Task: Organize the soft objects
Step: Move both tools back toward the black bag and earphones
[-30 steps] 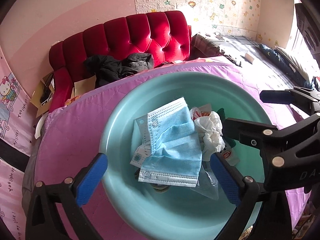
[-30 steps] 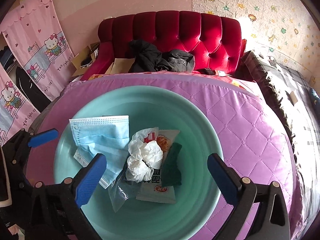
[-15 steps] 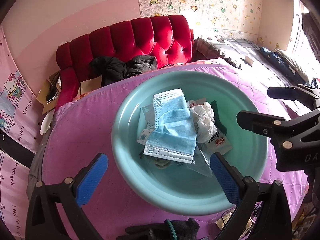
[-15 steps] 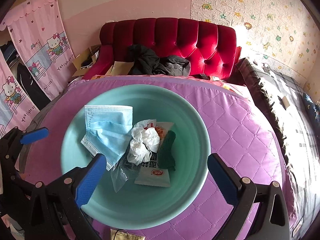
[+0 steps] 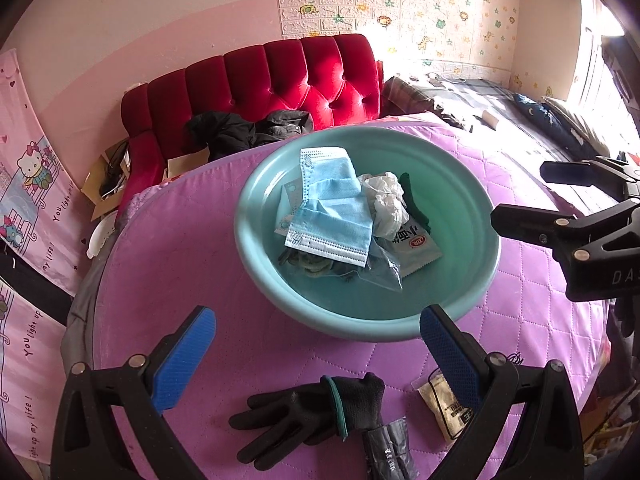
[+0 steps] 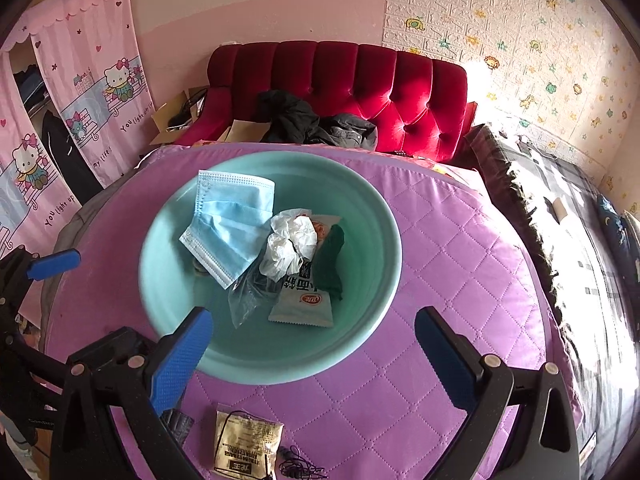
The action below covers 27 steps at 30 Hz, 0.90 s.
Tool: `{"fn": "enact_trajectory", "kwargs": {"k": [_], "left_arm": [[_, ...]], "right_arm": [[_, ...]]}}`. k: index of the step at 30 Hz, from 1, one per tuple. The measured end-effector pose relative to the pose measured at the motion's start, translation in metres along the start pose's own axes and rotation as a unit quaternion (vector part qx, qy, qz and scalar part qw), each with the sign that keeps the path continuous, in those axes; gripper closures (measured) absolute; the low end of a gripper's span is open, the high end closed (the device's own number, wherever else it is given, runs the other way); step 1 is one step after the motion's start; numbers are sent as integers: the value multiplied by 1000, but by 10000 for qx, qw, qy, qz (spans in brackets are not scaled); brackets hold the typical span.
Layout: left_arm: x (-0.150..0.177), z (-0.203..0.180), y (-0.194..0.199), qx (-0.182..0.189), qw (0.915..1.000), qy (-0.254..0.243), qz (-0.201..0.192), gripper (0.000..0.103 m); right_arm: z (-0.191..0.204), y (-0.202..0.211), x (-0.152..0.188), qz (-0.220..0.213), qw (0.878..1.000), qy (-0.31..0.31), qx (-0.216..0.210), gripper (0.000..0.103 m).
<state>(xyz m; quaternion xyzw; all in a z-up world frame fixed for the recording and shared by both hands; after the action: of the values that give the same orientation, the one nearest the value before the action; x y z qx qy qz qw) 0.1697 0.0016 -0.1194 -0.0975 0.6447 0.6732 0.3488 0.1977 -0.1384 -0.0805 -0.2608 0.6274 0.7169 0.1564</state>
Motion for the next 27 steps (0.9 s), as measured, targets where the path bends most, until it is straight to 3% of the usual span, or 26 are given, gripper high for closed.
{"fn": "enact_trajectory", "kwargs": {"k": [14, 27], "left_arm": [[46, -22, 31, -94, 9998, 28, -147, 0], [103, -57, 32, 97, 9999, 33, 57, 0]], "right_arm": [[-11, 26, 53, -63, 9999, 91, 28, 0], [-23, 21, 116, 85, 9999, 98, 19, 0]]}}
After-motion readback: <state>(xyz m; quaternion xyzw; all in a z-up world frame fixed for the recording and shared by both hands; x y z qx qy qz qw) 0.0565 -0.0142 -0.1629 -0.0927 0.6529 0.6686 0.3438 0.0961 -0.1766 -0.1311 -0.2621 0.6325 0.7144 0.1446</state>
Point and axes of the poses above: each gripper's, at about its wrist camera, not at the fingertips, and y roughly against the way its jaws point, z to its left, x to its underside, the point moved 5 cm from there along -y, roughly the way its jaws point, and after that the axes turned 9 degrees about -y, right-handed, at the moved point
